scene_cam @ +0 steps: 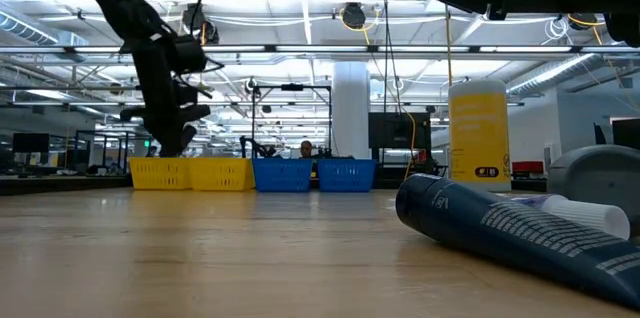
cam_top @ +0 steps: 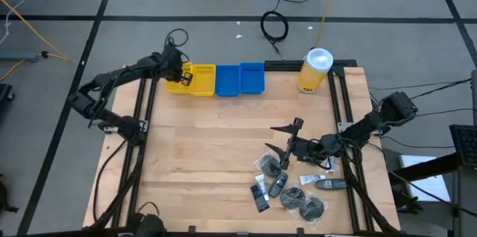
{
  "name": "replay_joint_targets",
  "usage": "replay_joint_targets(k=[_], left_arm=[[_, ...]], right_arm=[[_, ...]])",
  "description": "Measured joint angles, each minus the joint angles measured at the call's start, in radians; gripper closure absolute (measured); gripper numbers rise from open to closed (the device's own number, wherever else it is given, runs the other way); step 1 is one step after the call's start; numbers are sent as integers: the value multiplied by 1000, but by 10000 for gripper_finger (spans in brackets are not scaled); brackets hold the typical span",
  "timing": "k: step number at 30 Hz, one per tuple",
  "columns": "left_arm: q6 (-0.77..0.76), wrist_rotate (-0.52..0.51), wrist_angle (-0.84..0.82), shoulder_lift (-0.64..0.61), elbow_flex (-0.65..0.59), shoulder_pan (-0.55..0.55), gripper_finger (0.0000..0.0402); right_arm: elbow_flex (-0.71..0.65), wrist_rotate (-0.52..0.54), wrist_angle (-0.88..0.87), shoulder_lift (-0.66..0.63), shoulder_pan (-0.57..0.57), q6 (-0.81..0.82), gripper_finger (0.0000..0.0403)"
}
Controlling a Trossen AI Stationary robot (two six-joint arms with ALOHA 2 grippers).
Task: Pick & Place Travel size toiletries
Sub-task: Put the blue shave cream into the left yellow bin
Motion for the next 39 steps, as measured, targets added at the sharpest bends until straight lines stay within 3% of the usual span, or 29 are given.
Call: replay_joint_targets(k=[10,14,25,35,39], left_arm=[[18,257,22,105,0,78,369],[14,312,20,107,0,100,369],[0,321,-35,107,0,140,365],[-1,322,-38,107,0,139,284],[-1,322,-34,107,0,139,271]], right_arm=[[0,0,-6,0,0,18,138],[0,1,-9,0,0,20,138],[0,1,-9,0,0,23,140],[0,1,-8,0,0,20,142],[0,1,-9,0,0,20,143]])
